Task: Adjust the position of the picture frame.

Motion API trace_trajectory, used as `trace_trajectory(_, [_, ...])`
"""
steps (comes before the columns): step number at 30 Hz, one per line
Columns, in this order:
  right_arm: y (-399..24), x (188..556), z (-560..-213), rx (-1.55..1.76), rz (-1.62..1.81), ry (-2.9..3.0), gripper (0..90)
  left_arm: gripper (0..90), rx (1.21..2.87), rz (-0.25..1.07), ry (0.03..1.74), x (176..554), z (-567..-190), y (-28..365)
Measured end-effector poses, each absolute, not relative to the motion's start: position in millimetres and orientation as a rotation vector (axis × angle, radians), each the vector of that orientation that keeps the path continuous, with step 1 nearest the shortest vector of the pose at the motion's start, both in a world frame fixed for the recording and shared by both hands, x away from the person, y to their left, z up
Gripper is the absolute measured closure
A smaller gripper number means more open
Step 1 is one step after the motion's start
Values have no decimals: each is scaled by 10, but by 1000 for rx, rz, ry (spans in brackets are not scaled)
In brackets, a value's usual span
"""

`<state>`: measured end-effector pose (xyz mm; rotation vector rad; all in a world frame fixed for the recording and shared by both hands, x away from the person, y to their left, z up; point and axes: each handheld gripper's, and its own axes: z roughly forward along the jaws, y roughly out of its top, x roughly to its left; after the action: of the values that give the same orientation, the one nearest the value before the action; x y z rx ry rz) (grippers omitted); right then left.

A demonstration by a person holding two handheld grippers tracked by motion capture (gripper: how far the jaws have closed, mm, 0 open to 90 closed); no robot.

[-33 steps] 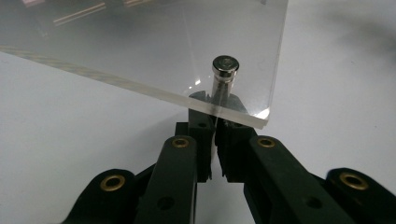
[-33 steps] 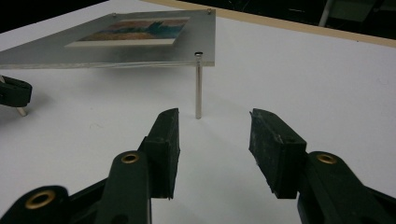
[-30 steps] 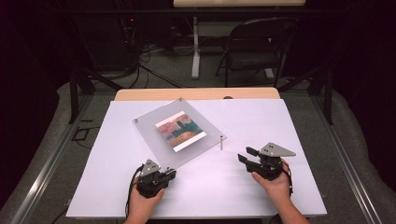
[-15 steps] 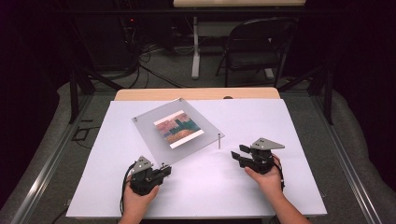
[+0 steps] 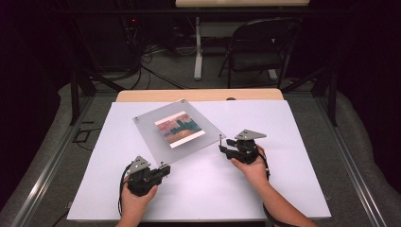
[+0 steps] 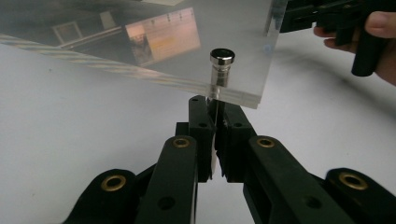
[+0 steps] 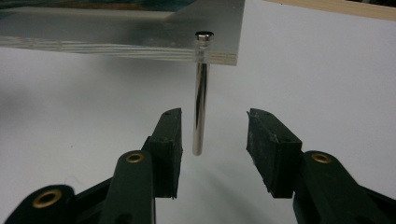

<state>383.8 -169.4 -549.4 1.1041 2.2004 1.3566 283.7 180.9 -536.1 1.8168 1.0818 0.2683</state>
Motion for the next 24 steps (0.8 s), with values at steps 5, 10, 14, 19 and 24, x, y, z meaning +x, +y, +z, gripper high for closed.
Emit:
trace_trajectory(5, [-1586, 3931, -5534, 1110, 1389, 2229, 613, 854, 1797, 264, 1082, 2842, -5349, 1842])
trace_trajectory(10, [-1539, 3982, -5520, 1101, 1408, 2232, 713, 855, 1799, 268, 1083, 2841, -5345, 1850])
trace_trajectory(14, [-1504, 4001, -5493, 1077, 1444, 2232, 831, 855, 1803, 266, 1088, 2841, -5355, 1857])
trace_trajectory(19, [-1508, 4018, -5499, 1081, 1488, 2235, 847, 854, 1806, 261, 1103, 2843, -5377, 1876])
trace_trajectory(24, [-1498, 4009, -5479, 1069, 1486, 2233, 849, 854, 1801, 259, 1114, 2842, -5384, 1888])
